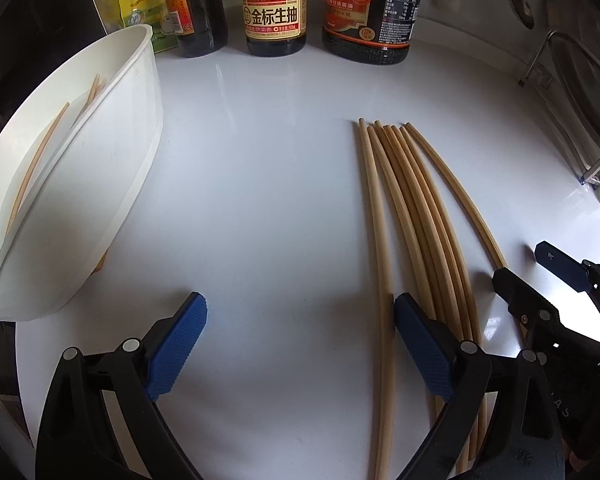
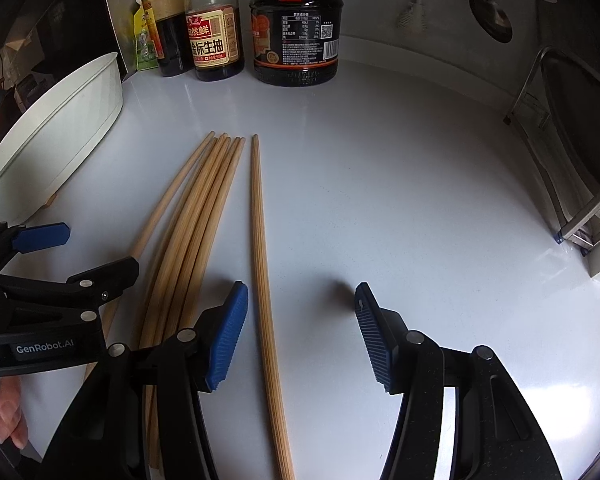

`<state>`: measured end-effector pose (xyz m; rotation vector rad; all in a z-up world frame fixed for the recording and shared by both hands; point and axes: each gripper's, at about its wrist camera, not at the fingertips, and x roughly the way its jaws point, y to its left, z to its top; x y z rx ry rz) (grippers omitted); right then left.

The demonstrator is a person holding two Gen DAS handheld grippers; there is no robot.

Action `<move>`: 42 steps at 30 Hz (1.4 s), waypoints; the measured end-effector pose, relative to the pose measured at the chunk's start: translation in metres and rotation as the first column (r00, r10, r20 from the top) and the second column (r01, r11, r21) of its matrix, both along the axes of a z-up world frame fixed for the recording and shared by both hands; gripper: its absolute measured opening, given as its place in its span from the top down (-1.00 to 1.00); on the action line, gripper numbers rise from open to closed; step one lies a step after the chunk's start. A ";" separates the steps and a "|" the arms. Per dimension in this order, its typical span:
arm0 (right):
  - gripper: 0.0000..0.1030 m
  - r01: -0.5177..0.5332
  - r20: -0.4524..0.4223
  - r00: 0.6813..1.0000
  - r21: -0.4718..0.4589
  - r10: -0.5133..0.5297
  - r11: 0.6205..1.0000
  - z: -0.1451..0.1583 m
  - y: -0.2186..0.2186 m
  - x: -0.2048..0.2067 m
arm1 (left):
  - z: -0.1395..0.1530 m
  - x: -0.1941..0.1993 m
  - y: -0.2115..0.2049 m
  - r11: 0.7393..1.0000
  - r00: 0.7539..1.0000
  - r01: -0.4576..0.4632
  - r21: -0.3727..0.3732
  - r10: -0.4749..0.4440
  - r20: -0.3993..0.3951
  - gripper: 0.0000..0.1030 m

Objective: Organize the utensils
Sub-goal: 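Close the right gripper on one chopstick while the left gripper closes on another, then carry both held chopsticks over the white basin with both grippers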

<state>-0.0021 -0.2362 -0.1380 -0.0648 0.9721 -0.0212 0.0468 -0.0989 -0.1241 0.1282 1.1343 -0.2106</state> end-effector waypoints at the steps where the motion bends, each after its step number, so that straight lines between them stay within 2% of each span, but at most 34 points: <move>1: -0.03 -0.010 0.002 1.000 -0.009 0.010 1.000 0.000 0.002 0.000 | 0.001 0.000 -0.001 1.000 1.000 0.003 0.000 -0.003 0.005 -0.63; 3: 0.03 -0.022 0.003 1.000 -0.019 0.023 1.000 -0.001 0.005 0.000 | 0.003 -0.003 -0.004 1.000 1.000 0.020 0.000 -0.020 0.018 -0.38; 8: 0.45 -0.059 -0.003 0.998 -0.007 0.059 0.998 -0.002 0.012 -0.003 | 0.006 -0.010 -0.012 0.999 0.999 0.038 0.005 -0.038 0.027 0.43; 9: 0.63 -0.065 -0.004 0.998 -0.008 0.065 0.998 -0.002 0.014 -0.004 | 0.006 -0.012 -0.013 0.999 0.998 0.045 0.009 -0.046 0.031 0.53; 10: 0.81 -0.069 -0.004 0.998 -0.012 0.069 0.998 -0.002 0.015 -0.004 | 0.006 -0.013 -0.015 0.999 0.998 0.052 0.012 -0.053 0.033 0.74; 11: 0.87 -0.070 -0.004 0.998 -0.019 0.070 0.997 -0.002 0.016 -0.005 | 0.006 -0.014 -0.016 0.998 0.998 0.059 0.014 -0.060 0.032 0.86; 20: 0.88 -0.017 0.015 1.000 0.072 0.016 0.997 0.007 0.005 -0.010 | 0.011 -0.012 -0.008 0.997 0.997 0.071 -0.024 -0.071 -0.003 0.86; 27: 0.88 -0.003 0.054 0.999 0.113 -0.003 0.994 0.045 0.016 -0.007 | 0.058 -0.008 0.011 0.990 0.995 0.091 -0.104 -0.087 0.046 0.86; 30: 0.88 -0.019 0.082 0.997 0.129 0.009 0.991 0.067 0.032 0.001 | 0.084 0.000 0.031 0.987 0.994 0.082 -0.136 -0.071 0.082 0.86; 35: 0.88 -0.072 0.134 0.990 0.148 0.052 0.986 0.096 0.074 0.026 | 0.116 0.021 0.081 0.991 0.990 0.029 -0.131 -0.010 0.140 0.86; 42: 0.87 -0.175 0.171 0.975 0.190 0.143 0.966 0.109 0.158 0.079 | 0.131 0.052 0.169 0.992 0.981 -0.077 -0.103 0.094 0.172 0.86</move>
